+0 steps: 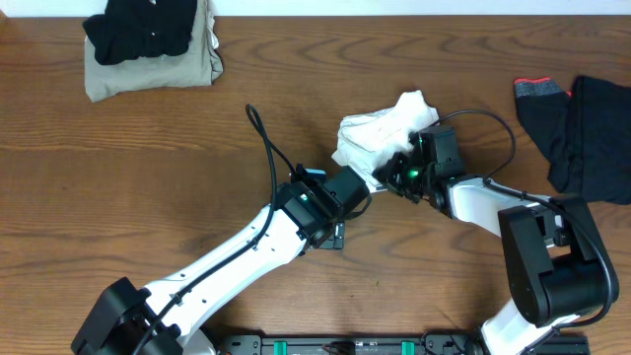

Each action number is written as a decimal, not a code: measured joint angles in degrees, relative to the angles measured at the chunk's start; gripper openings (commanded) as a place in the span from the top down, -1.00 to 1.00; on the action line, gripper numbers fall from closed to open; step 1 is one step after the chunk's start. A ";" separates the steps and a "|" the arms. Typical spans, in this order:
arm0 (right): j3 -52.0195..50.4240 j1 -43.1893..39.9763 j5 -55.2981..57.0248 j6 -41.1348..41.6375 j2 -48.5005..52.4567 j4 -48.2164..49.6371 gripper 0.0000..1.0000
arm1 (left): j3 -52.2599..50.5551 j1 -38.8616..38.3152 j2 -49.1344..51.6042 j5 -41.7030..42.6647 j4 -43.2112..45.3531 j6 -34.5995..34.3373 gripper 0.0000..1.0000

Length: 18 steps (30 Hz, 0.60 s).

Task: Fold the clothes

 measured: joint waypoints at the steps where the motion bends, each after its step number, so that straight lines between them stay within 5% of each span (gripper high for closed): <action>1: -0.09 0.00 -0.96 -1.20 -0.07 -1.73 0.97 | 0.00 0.00 0.00 0.00 0.02 0.00 -0.96; 18: -1.75 0.00 -6.21 -13.92 -6.91 -7.87 0.92 | 0.00 0.00 0.00 0.02 1.03 0.00 -0.96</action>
